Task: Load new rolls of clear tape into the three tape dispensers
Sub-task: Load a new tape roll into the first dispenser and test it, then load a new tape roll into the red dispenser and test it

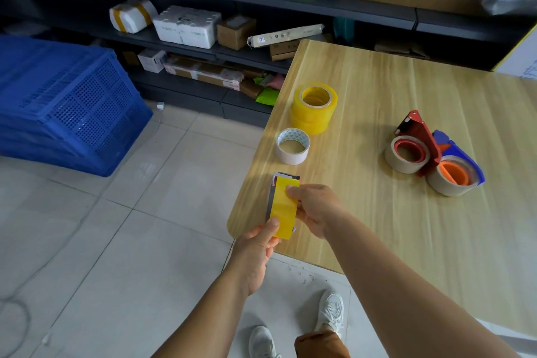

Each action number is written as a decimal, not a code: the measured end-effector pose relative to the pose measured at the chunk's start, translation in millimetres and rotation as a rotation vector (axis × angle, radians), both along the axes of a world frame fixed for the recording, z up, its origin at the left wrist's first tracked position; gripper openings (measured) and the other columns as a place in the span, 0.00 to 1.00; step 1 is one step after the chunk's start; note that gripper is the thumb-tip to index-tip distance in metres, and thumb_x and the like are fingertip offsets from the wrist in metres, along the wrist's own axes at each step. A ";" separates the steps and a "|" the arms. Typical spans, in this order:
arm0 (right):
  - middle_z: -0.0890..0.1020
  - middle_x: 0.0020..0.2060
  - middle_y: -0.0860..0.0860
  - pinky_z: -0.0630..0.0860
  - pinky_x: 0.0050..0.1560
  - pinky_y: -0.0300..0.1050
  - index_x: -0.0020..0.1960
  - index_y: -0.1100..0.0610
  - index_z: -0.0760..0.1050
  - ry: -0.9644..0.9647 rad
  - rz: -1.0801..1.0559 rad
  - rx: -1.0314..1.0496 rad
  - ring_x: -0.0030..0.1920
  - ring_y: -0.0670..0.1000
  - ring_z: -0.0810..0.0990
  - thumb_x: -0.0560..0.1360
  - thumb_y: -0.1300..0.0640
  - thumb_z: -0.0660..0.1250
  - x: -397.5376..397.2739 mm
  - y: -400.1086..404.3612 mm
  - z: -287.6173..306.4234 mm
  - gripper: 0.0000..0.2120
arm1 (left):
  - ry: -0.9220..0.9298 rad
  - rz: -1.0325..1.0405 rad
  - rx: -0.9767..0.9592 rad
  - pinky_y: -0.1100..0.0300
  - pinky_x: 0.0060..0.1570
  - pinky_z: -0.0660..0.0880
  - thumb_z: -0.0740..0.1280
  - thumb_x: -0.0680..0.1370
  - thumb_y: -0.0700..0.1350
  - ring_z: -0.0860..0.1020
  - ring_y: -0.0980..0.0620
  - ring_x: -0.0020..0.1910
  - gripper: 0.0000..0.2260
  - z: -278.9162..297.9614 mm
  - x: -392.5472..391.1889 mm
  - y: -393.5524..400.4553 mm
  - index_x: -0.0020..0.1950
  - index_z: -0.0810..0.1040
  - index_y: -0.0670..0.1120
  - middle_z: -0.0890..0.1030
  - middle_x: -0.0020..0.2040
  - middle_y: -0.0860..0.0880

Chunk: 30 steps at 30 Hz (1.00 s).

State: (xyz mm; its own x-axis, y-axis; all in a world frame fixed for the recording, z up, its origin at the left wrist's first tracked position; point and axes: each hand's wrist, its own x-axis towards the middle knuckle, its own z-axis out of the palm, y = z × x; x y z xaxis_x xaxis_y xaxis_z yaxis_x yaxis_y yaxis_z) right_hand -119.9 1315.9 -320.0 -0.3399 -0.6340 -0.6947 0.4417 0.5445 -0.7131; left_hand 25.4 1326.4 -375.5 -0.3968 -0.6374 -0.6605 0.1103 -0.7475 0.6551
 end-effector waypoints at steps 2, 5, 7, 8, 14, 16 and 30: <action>0.83 0.45 0.59 0.81 0.46 0.52 0.46 0.60 0.75 0.009 0.012 0.000 0.43 0.55 0.84 0.75 0.62 0.68 0.2 0.6 -1.5 0.02 | -0.003 -0.002 -0.014 0.57 0.64 0.67 0.73 0.65 0.54 0.74 0.46 0.63 0.27 0.8 1.3 1.2 0.60 0.75 0.46 0.80 0.57 0.48; 0.84 0.45 0.59 0.81 0.48 0.52 0.44 0.59 0.75 0.025 0.016 -0.003 0.44 0.56 0.84 0.75 0.62 0.69 0.7 1.3 -3.1 0.03 | -0.060 -0.078 -0.077 0.54 0.67 0.66 0.71 0.68 0.57 0.74 0.45 0.64 0.31 4.5 3.0 0.1 0.67 0.69 0.46 0.77 0.61 0.47; 0.84 0.41 0.57 0.82 0.45 0.51 0.43 0.58 0.75 0.045 0.010 -0.009 0.41 0.55 0.84 0.75 0.62 0.69 1.1 1.9 -4.6 0.03 | -0.130 -0.152 -0.124 0.53 0.64 0.69 0.68 0.73 0.58 0.74 0.47 0.63 0.26 8.8 3.4 -1.0 0.67 0.68 0.50 0.76 0.61 0.49; 0.84 0.40 0.56 0.82 0.43 0.50 0.42 0.58 0.75 0.054 0.003 -0.011 0.39 0.54 0.84 0.75 0.61 0.69 1.5 2.2 -5.0 0.04 | -0.175 -0.184 -0.150 0.54 0.59 0.71 0.66 0.74 0.59 0.74 0.48 0.62 0.23 11.0 3.5 -1.2 0.66 0.68 0.52 0.77 0.61 0.50; 0.84 0.40 0.55 0.82 0.47 0.53 0.42 0.57 0.76 0.101 -0.013 0.007 0.41 0.55 0.85 0.73 0.57 0.71 5.9 3.3 -9.1 0.05 | -0.390 -0.182 -0.396 0.66 0.38 0.71 0.61 0.78 0.56 0.78 0.59 0.48 0.11 21.9 -0.2 3.7 0.57 0.79 0.57 0.83 0.48 0.57; 0.84 0.40 0.55 0.82 0.49 0.55 0.41 0.56 0.76 0.120 -0.015 0.015 0.42 0.56 0.85 0.73 0.57 0.72 6.5 3.5 -7.6 0.06 | -0.401 -0.161 -0.445 0.69 0.35 0.71 0.60 0.79 0.51 0.79 0.64 0.42 0.09 27.4 -4.4 5.2 0.51 0.80 0.58 0.84 0.41 0.60; 0.81 0.39 0.53 0.76 0.40 0.44 0.50 0.61 0.79 0.346 0.120 0.060 0.39 0.50 0.79 0.72 0.46 0.70 6.7 14.0 4.9 0.18 | -0.556 -0.207 -0.705 0.68 0.50 0.72 0.65 0.78 0.45 0.75 0.54 0.60 0.20 46.7 -13.3 0.5 0.70 0.69 0.50 0.75 0.62 0.56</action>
State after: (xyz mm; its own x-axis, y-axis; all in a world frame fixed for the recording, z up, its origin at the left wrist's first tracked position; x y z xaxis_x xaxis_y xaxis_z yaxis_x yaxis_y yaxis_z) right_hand -113.2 1329.9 -315.1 -0.4865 -0.6455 -0.5888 0.1107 0.6230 -0.7744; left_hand 12.1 1326.9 -328.9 -0.2893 -0.9166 -0.2758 -0.4485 -0.1247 0.8850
